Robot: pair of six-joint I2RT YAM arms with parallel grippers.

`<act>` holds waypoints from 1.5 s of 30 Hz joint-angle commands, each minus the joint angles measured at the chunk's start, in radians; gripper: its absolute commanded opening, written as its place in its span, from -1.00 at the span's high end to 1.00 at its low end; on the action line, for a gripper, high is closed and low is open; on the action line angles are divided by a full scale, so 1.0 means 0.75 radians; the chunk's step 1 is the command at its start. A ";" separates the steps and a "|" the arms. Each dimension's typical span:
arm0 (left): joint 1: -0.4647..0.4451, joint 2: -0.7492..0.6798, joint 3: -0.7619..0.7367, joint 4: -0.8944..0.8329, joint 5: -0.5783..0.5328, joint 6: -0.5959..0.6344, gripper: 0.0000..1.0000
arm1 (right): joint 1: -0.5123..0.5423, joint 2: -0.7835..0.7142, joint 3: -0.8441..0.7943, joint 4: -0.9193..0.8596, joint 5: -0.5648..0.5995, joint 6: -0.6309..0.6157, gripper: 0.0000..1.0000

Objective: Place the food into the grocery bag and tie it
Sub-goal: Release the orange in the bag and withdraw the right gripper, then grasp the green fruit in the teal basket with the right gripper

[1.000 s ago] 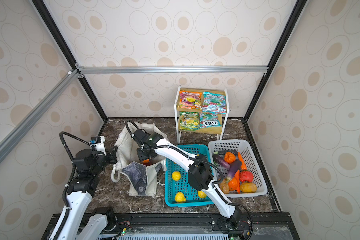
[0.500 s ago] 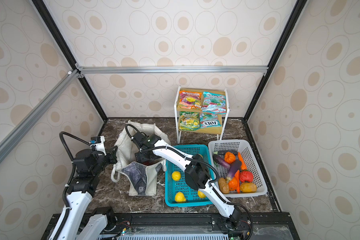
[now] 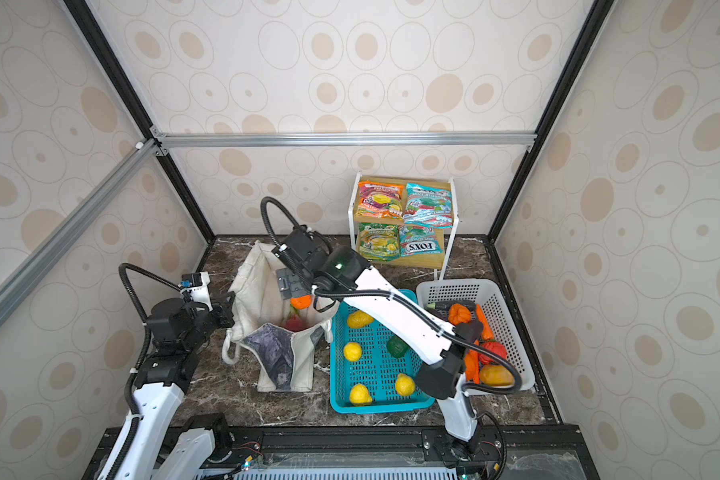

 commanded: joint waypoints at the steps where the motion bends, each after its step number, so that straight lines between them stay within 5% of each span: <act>1: 0.010 -0.017 0.022 0.020 -0.011 0.029 1.00 | 0.000 -0.099 -0.133 -0.049 0.221 0.222 -0.99; 3: 0.010 -0.018 0.021 0.019 -0.008 0.028 1.00 | -0.001 -0.192 -0.228 -0.077 0.241 0.379 -1.00; 4: 0.011 -0.017 0.021 0.020 -0.008 0.029 1.00 | -0.010 -0.260 -0.319 0.000 0.156 0.317 -0.99; 6: 0.011 -0.018 0.020 0.018 -0.013 0.028 1.00 | -0.044 -0.398 -0.551 0.215 -0.048 0.165 -0.99; 10: 0.011 -0.022 0.022 0.015 -0.029 0.029 1.00 | -0.303 -0.651 -1.042 0.582 -0.640 0.227 -0.99; 11: 0.010 -0.024 0.021 0.018 -0.025 0.028 1.00 | -0.370 -0.703 -1.158 0.629 -0.677 0.319 -1.00; 16: 0.010 -0.022 0.021 0.020 -0.014 0.027 1.00 | -0.426 -0.827 -1.296 0.425 -0.374 0.268 -1.00; 24: 0.010 -0.022 0.020 0.019 -0.022 0.030 1.00 | -0.422 -0.572 -1.265 0.011 -0.193 0.168 -0.99; 33: 0.010 -0.007 0.020 0.015 -0.021 0.030 1.00 | -0.374 -0.498 -1.516 0.214 -0.179 0.233 -0.97; 45: 0.009 -0.015 0.021 0.015 -0.020 0.035 1.00 | -0.383 -0.287 -1.551 0.364 -0.194 0.238 -0.81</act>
